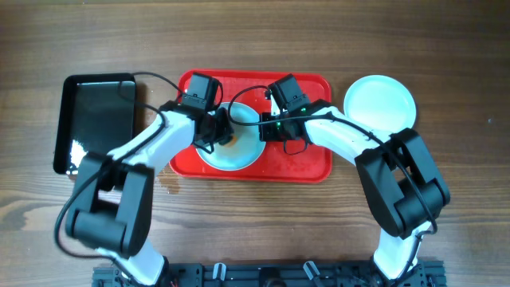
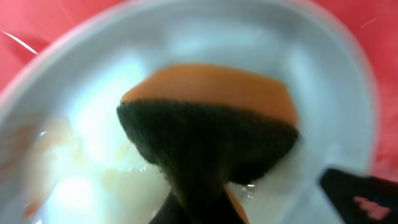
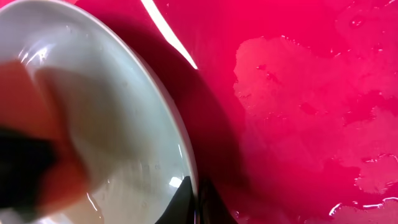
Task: Clean dirty plates on tray and stack at the side
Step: 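Scrub the last plate with the sponge in the left gripper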
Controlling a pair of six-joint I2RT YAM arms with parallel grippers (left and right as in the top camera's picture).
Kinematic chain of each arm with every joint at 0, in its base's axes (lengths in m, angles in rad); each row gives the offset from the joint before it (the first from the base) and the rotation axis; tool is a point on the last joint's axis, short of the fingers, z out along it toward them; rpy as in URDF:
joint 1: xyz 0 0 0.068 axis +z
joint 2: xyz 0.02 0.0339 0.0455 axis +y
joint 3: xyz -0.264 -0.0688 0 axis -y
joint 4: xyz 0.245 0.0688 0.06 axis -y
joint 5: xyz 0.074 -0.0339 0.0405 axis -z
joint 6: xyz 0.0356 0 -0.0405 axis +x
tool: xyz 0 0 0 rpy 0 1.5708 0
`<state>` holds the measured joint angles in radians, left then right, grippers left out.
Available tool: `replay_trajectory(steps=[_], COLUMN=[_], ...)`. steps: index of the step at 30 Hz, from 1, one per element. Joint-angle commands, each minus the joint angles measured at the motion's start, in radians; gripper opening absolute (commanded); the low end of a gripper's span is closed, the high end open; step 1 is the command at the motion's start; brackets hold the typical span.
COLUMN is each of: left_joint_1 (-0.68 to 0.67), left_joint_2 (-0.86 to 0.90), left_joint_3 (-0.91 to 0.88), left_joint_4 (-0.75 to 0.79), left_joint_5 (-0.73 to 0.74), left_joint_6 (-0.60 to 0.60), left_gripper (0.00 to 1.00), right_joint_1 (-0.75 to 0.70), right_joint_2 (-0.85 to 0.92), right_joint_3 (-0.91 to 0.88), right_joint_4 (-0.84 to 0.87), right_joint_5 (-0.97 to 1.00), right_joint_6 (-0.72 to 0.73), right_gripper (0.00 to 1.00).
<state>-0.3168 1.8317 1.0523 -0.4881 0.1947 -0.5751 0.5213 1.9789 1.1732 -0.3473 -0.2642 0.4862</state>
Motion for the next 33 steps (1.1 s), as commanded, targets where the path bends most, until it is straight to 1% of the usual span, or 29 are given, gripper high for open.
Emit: replay_trajectory(steps=[1,3,5,6,11,14,17,21,26,29,31,33], left_joint_1=[0.006,0.006,0.007,0.008,0.008,0.008,0.008,0.008,0.007,0.007,0.007,0.007], left_joint_2=[0.055,0.055,0.051,0.051,0.05,0.05,0.048,0.035,-0.016,-0.056,-0.066,-0.061], left_joint_3=[0.004,0.005,0.005,0.005,0.016,0.045,0.098,0.176,0.277,0.291,0.291,0.29], left_joint_4=[-0.026,-0.062,-0.103,-0.128,-0.215,-0.267,-0.315,-0.346,-0.375,-0.369,-0.366,-0.357], left_joint_5=[0.062,-0.03,-0.154,-0.24,-0.533,-0.648,-0.714,-0.74,-0.734,-0.632,-0.501,-0.335], left_joint_6=[0.035,0.051,0.051,0.051,0.051,0.051,0.05,0.047,0.042,0.043,0.043,0.044], left_gripper=[0.04,0.04,0.04,0.04,0.04,0.04,0.04,0.04,0.04,0.04,0.04,0.04], right_joint_1=[-0.001,-0.001,-0.001,-0.001,-0.001,-0.001,-0.001,-0.001,-0.001,-0.001,-0.001,-0.001], right_joint_2=[0.027,0.027,0.027,0.027,0.027,0.027,0.027,0.027,0.026,0.026,0.026,0.026], right_joint_3=[-0.01,-0.01,-0.01,-0.01,-0.01,-0.01,-0.01,-0.01,-0.008,-0.007,-0.006,0.0], right_joint_4=[-0.019,-0.028,-0.04,-0.044,-0.045,-0.045,-0.046,-0.049,-0.051,-0.051,-0.051,-0.055], right_joint_5=[0.065,0.091,0.124,0.135,0.135,0.135,0.135,0.135,0.134,0.134,0.134,0.134], right_joint_6=[0.006,0.008,0.01,0.011,0.011,0.011,0.012,0.014,0.014,0.014,0.014,0.014], right_gripper=[0.04,0.04,0.04,0.04,0.04,0.04,0.04,0.04,0.04,0.04,0.04,0.04])
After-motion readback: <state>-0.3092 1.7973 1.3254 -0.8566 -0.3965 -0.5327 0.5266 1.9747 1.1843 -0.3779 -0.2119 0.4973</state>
